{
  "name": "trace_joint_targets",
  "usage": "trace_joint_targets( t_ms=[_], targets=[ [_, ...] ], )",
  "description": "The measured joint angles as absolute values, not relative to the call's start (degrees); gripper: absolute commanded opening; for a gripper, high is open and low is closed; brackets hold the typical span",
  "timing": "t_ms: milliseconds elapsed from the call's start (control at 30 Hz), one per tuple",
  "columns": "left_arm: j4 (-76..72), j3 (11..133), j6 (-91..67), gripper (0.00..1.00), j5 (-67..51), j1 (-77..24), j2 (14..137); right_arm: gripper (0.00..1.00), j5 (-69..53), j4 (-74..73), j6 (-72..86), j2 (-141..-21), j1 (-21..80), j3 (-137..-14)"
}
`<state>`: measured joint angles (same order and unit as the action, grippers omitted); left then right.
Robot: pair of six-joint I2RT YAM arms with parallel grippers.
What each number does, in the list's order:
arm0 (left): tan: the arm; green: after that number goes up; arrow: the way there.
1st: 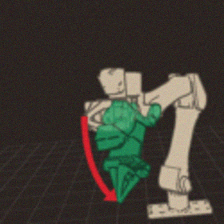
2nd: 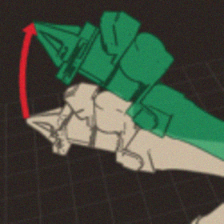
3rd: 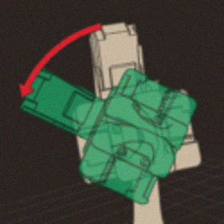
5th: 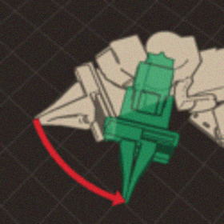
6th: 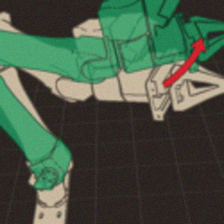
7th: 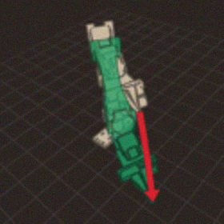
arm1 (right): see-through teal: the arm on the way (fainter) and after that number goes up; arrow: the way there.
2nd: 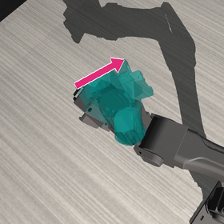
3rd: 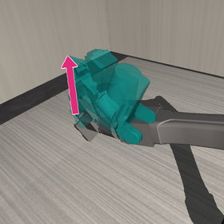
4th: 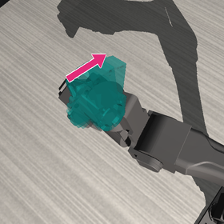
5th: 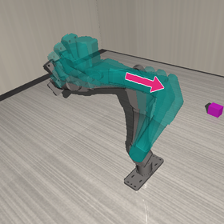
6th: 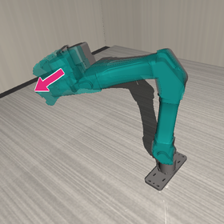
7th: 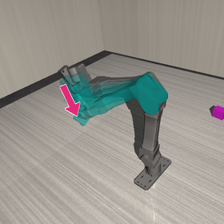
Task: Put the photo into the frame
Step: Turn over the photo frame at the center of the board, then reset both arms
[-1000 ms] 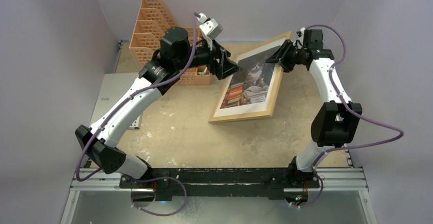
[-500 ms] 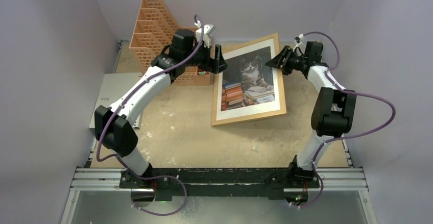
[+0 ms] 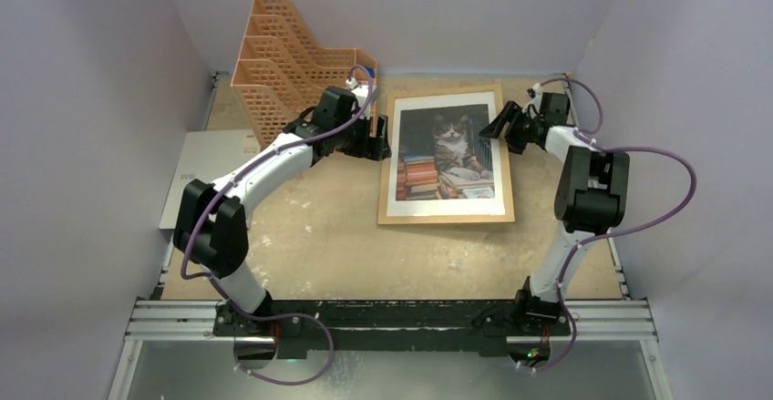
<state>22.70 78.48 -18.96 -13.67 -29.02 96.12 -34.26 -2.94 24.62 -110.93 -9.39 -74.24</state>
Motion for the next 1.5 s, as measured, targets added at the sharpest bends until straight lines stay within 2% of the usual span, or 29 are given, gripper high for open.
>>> trace_joint_targets(
  t_ms=[367, 667, 867, 1067, 1300, 1367, 1500],
  targets=[
    [19.7, 71.9, -20.0, 0.79, -8.2, -28.9, 96.1, 0.72, -18.0, -3.6, 23.3, -113.3, -9.4, -74.1],
    [19.0, 70.5, -22.1, 0.83, -3.9, -28.8, 93.6, 0.68, -3.8, -5.7, 27.1, -109.7, -9.4, -74.1],
    [21.0, 70.5, -24.6, 0.82, -0.9, -28.6, 85.7, 0.69, 4.1, -11.0, 29.8, -99.4, -8.2, -74.1],
    [25.4, 69.0, -26.4, 0.81, 6.0, -28.5, 72.9, 0.68, 13.8, -15.0, 30.0, -85.4, -0.9, -71.9],
    [27.8, 62.8, -25.6, 0.81, 12.0, -28.5, 53.9, 0.67, 14.5, -18.8, 30.7, -65.3, 2.4, -65.1],
    [29.6, 61.0, -25.3, 0.81, 13.3, -28.5, 49.2, 0.71, 14.5, -20.3, 30.9, -59.5, 2.1, -64.9],
    [34.3, 60.9, -24.9, 0.82, 15.8, -28.5, 42.7, 0.85, 14.6, -25.6, 30.4, -51.3, 2.1, -67.5]
  ],
)
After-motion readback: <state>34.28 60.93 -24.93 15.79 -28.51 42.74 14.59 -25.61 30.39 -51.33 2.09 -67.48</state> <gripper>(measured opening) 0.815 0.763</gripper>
